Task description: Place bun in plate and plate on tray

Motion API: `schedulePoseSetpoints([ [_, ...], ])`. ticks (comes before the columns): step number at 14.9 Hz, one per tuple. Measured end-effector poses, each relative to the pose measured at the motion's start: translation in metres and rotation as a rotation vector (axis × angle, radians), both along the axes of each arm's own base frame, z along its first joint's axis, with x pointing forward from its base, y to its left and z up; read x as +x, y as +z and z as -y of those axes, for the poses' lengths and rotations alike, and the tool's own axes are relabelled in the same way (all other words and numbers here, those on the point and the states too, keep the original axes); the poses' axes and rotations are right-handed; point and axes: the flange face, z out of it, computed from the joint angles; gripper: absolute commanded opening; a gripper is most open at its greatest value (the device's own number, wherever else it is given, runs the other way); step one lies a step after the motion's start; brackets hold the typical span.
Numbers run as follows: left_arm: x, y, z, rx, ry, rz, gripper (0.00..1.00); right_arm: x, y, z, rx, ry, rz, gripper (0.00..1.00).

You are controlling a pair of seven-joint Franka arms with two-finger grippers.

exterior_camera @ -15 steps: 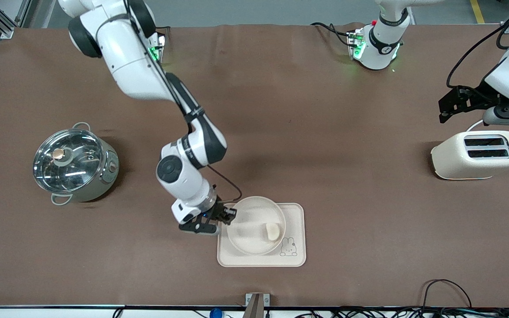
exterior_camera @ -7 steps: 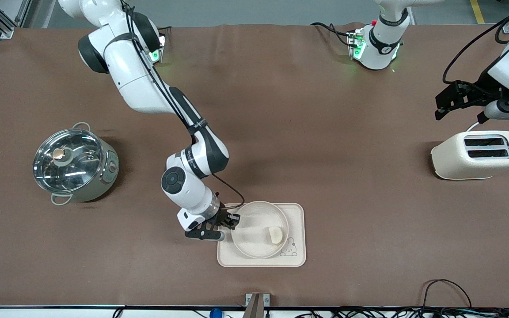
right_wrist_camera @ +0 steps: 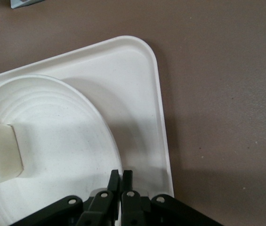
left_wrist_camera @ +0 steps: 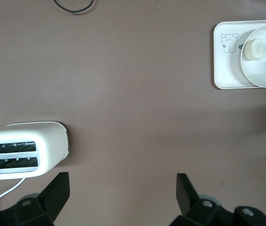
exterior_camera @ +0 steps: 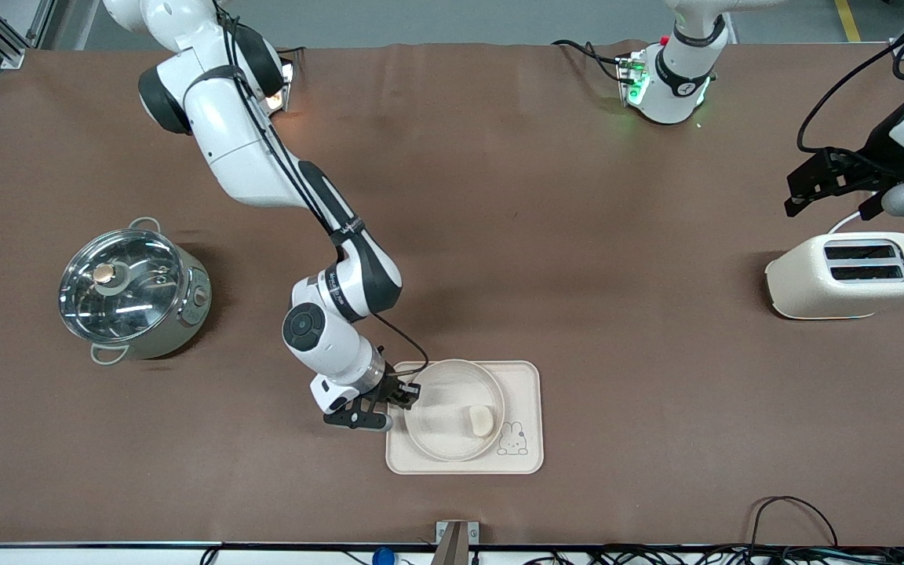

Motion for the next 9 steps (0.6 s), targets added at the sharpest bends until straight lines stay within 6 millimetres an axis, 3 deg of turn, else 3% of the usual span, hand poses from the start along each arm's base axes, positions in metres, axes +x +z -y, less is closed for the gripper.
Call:
schedulePoseSetpoints([
  [1, 0.000, 0.000, 0.000, 0.000, 0.000, 0.000, 1.00, 0.000, 0.001, -0.001, 0.003, 0.000, 0.001, 0.74],
  [3, 0.000, 0.000, 0.000, 0.000, 0.000, 0.000, 1.00, 0.002, 0.007, -0.002, 0.029, -0.013, 0.002, 0.96],
  [6, 0.000, 0.000, 0.000, 0.000, 0.000, 0.000, 1.00, 0.007, 0.034, -0.001, 0.070, -0.028, -0.024, 1.00],
  [9, 0.000, 0.000, 0.000, 0.000, 0.000, 0.000, 1.00, 0.010, 0.060, 0.019, 0.056, -0.027, -0.097, 1.00],
])
